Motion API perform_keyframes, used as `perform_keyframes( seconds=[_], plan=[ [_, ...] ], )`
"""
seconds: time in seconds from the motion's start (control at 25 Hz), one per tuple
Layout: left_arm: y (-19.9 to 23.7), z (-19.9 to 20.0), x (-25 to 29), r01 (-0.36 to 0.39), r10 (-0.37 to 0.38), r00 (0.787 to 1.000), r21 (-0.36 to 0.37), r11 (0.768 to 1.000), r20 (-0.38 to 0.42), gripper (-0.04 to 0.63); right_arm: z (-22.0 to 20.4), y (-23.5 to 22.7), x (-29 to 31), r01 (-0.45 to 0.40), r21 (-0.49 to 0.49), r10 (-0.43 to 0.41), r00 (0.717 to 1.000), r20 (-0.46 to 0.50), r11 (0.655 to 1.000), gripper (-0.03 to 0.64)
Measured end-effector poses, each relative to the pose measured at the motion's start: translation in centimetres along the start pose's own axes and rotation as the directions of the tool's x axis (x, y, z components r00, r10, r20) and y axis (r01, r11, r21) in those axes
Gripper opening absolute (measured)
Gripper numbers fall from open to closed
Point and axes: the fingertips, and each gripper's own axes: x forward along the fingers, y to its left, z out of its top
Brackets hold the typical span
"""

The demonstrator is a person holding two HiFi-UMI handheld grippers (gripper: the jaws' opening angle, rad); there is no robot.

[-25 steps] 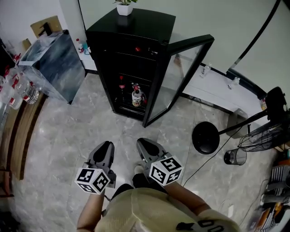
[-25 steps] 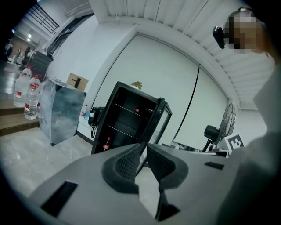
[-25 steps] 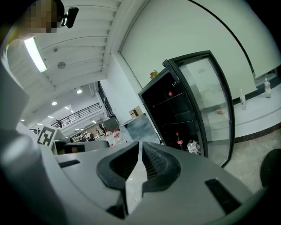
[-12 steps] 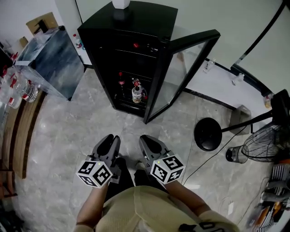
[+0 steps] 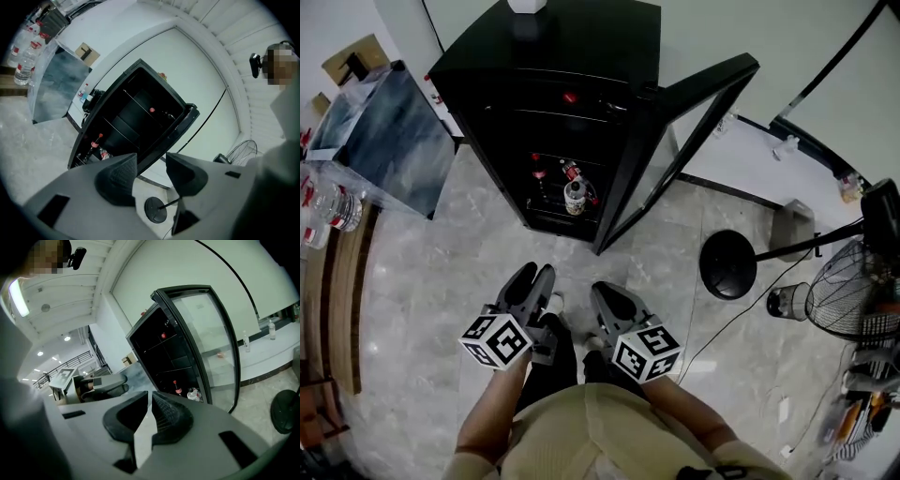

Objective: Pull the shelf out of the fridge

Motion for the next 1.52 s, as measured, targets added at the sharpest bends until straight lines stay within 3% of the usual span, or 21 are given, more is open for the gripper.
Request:
perform_keyframes(
  seconds=[0.16,0.4,0.72,0.96,1.12,1.28,1.52],
  plan=[
    [2.6,2.2,2.1,0.009,-0.008,1.0,-0.066,0.998,0.018,0.178,0.5,-0.6,2.5,0.051,0.007,-0.051,0.999,0.0,0.999,0.021],
    [7.5,4.5,6.1,0.029,-0.028,1.0,-0.106,0.994,0.011,0.178,0.5,-2.1,6.7,0.133,0.031,-0.133,0.991,-0.009,0.991,0.021],
    [12.0,4.4,10.8,0.065,-0.075,0.995,-0.151,0.986,-0.06,0.176,0.4,-3.7,11.9,0.223,0.036,-0.223,0.975,-0.002,0.974,0.021],
    [14.5,5.2,14.6,0.055,-0.055,0.998,-0.187,0.981,0.002,0.176,0.3,-5.3,13.8,0.284,0.067,-0.285,0.959,0.004,0.957,0.021],
    [15.7,5.1,17.8,0.06,-0.063,0.998,-0.226,0.972,-0.005,0.176,-0.3,-6.0,14.6,0.305,0.097,-0.306,0.952,-0.003,0.947,0.02],
    [17.9,6.0,20.9,0.041,-0.039,0.999,-0.218,0.975,0.011,0.176,-1.0,-6.4,15.3,0.318,0.12,-0.318,0.948,-0.016,0.941,0.021],
    [20.3,7.3,24.3,0.029,-0.002,0.997,-0.33,0.944,0.082,0.176,-1.8,-7.0,15.5,0.345,0.144,-0.345,0.938,-0.031,0.927,0.021]
  ],
)
